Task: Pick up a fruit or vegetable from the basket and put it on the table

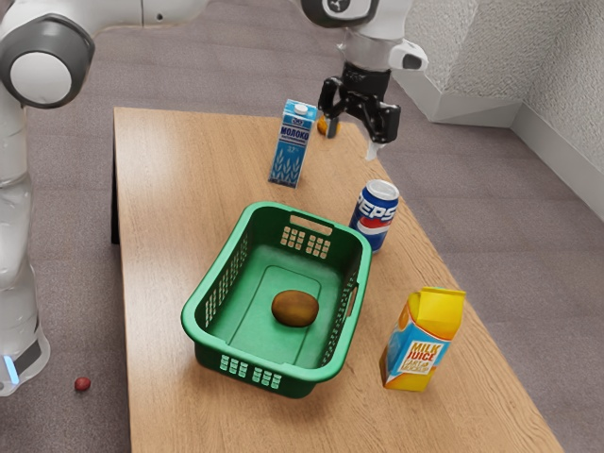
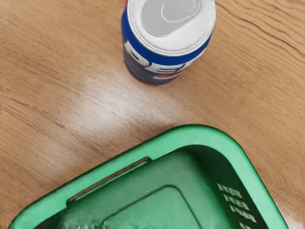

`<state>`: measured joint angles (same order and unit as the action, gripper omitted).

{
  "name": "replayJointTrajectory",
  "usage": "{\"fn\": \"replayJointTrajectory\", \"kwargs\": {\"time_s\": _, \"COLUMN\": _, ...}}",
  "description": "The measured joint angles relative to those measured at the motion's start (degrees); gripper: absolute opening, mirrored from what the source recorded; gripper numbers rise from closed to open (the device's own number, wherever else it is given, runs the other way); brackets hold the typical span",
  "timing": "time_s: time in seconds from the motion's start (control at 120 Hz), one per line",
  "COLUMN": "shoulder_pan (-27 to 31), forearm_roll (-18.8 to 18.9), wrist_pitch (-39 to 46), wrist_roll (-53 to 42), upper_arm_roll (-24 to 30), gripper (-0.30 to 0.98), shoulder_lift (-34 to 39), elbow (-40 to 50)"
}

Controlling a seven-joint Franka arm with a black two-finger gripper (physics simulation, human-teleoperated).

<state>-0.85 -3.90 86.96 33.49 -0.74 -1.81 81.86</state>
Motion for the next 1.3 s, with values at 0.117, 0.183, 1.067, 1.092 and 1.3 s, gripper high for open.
{"fn": "replayJointTrajectory", "kwargs": {"time_s": 0.117, "shoulder_pan": -0.65, "forearm_roll": -0.70, "wrist_pitch": -0.86, "wrist_roll": 18.45, "upper_arm_roll": 0.06, "gripper": 0.69, "shoulder_lift": 0.01, "elbow": -0.39}}
{"fn": "replayJointTrajectory", "kwargs": {"time_s": 0.183, "shoulder_pan": -0.85, "forearm_roll": -0.87, "wrist_pitch": -1.19, "wrist_roll": 27.44, "upper_arm_roll": 0.43, "gripper": 0.69, "shoulder_lift": 0.55, "elbow": -0.43}}
{"fn": "replayJointTrajectory", "kwargs": {"time_s": 1.067, "shoulder_pan": -11.06, "forearm_roll": -0.63, "wrist_pitch": 9.51, "wrist_roll": 24.54, "upper_arm_roll": 3.48, "gripper": 0.69, "shoulder_lift": 14.86, "elbow": 28.11}}
{"fn": "replayJointTrajectory", "kwargs": {"time_s": 1.092, "shoulder_pan": -11.05, "forearm_roll": -0.57, "wrist_pitch": 9.77, "wrist_roll": 22.93, "upper_arm_roll": 3.58, "gripper": 0.69, "shoulder_lift": 14.96, "elbow": 28.45}}
{"fn": "replayJointTrajectory", "kwargs": {"time_s": 1.3, "shoulder_pan": -11.49, "forearm_roll": -0.47, "wrist_pitch": 11.10, "wrist_roll": 10.89, "upper_arm_roll": 4.09, "gripper": 0.69, "shoulder_lift": 15.22, "elbow": 30.43}}
